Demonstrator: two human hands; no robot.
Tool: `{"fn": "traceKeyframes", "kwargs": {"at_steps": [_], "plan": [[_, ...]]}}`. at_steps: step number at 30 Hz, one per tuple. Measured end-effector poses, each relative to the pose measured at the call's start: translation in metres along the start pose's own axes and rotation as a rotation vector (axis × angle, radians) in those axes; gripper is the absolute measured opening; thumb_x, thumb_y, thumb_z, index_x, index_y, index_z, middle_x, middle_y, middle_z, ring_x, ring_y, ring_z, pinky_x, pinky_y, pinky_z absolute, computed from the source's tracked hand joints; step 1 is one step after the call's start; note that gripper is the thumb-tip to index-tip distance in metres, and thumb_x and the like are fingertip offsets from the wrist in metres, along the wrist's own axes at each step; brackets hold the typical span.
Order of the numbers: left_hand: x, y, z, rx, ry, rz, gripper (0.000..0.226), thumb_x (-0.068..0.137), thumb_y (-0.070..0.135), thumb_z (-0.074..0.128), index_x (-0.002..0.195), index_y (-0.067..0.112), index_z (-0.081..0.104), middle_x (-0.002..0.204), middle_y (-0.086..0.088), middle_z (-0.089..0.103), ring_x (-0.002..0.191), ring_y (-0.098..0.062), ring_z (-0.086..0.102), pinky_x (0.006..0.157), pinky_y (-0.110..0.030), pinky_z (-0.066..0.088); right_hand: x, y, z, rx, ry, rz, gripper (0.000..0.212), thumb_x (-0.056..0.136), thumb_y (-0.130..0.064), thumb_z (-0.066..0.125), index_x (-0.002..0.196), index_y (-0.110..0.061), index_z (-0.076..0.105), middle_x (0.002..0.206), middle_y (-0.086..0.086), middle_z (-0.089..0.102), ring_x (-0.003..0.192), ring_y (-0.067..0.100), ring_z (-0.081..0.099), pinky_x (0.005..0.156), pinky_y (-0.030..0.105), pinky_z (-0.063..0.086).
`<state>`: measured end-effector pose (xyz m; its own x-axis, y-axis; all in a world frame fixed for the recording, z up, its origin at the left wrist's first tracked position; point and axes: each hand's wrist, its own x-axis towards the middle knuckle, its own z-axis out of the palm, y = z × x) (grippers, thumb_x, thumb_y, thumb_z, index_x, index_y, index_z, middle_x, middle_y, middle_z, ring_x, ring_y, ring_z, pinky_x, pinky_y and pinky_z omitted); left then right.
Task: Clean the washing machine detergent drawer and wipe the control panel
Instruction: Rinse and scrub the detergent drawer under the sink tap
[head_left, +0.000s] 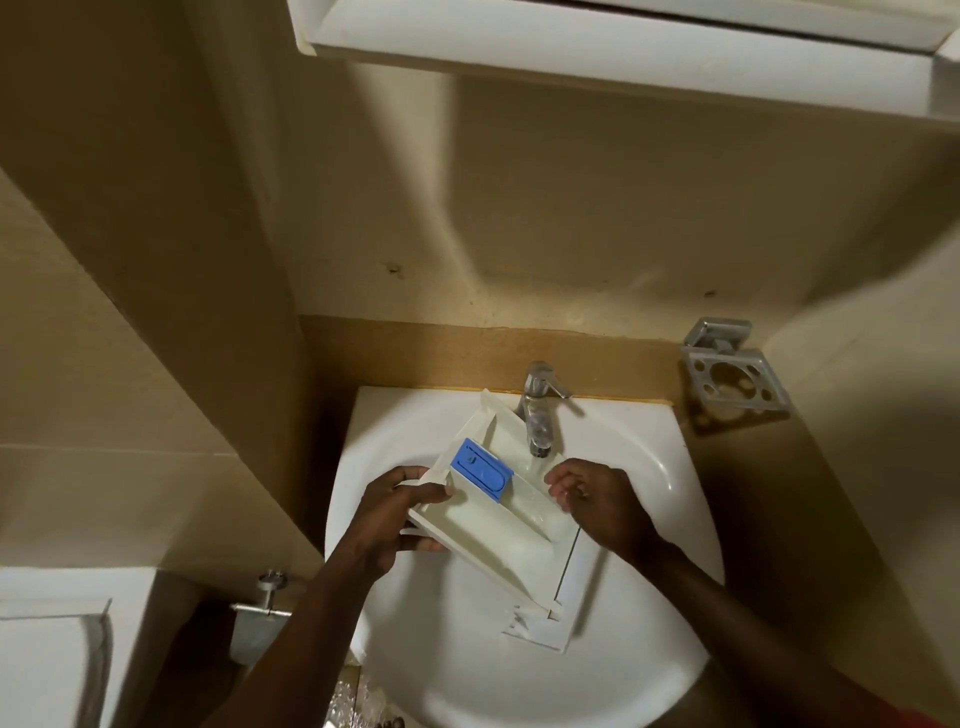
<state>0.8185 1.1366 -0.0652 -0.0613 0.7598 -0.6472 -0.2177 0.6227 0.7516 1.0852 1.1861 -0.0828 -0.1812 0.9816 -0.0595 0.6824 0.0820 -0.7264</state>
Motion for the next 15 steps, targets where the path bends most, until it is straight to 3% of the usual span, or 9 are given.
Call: {"fn": "traceKeyframes", "kwargs": {"at_steps": [4, 8, 10, 12, 15], "plan": [[-0.001, 0.0, 0.006, 0.018, 0.017, -0.028, 0.038, 0.073, 0.015, 0.079, 0.107, 0.007, 0.064, 0.102, -0.02, 0.072, 0.091, -0.037, 0.071, 0.073, -0.059, 0.06, 0.005, 0.003, 0.007, 0.042, -0.073, 0.094, 0.037, 0.086, 0.011, 0.045, 0.105, -0.008, 0.071, 0.1, 0.002, 0.072, 0.092, 0.01, 0.068, 0.086, 0.01, 0.049], [-0.003, 0.004, 0.012, 0.026, -0.007, -0.067, 0.038, 0.074, 0.022, 0.075, 0.107, 0.006, 0.067, 0.096, -0.019, 0.069, 0.085, -0.036, 0.069, 0.071, -0.056, 0.061, 0.013, -0.004, 0.004, 0.088, -0.142, 0.155, 0.036, 0.089, 0.007, 0.049, 0.112, -0.009, 0.07, 0.111, 0.003, 0.071, 0.104, 0.013, 0.067, 0.1, 0.028, 0.05], [-0.004, 0.009, 0.015, 0.027, -0.017, -0.078, 0.036, 0.075, 0.023, 0.073, 0.106, 0.008, 0.07, 0.094, -0.019, 0.069, 0.082, -0.036, 0.069, 0.07, -0.055, 0.061, 0.023, -0.011, 0.001, 0.078, -0.207, 0.248, 0.033, 0.09, 0.003, 0.048, 0.111, -0.009, 0.07, 0.109, 0.006, 0.069, 0.102, 0.02, 0.065, 0.093, 0.03, 0.052], [-0.004, 0.012, 0.017, 0.028, -0.02, -0.071, 0.034, 0.076, 0.023, 0.072, 0.107, 0.008, 0.069, 0.093, -0.02, 0.069, 0.081, -0.035, 0.069, 0.071, -0.054, 0.061, 0.031, -0.02, -0.002, 0.096, -0.304, 0.352, 0.026, 0.092, -0.008, 0.048, 0.104, -0.014, 0.07, 0.094, 0.005, 0.065, 0.088, 0.02, 0.059, 0.076, 0.03, 0.048], [-0.004, 0.012, 0.017, 0.032, -0.018, -0.038, 0.039, 0.077, 0.021, 0.073, 0.11, 0.003, 0.062, 0.094, -0.02, 0.067, 0.084, -0.035, 0.069, 0.069, -0.055, 0.061, 0.04, -0.025, -0.001, -0.086, -0.355, 0.311, 0.027, 0.095, -0.02, 0.047, 0.115, -0.019, 0.065, 0.105, 0.004, 0.066, 0.095, 0.02, 0.06, 0.078, 0.028, 0.044]]}}
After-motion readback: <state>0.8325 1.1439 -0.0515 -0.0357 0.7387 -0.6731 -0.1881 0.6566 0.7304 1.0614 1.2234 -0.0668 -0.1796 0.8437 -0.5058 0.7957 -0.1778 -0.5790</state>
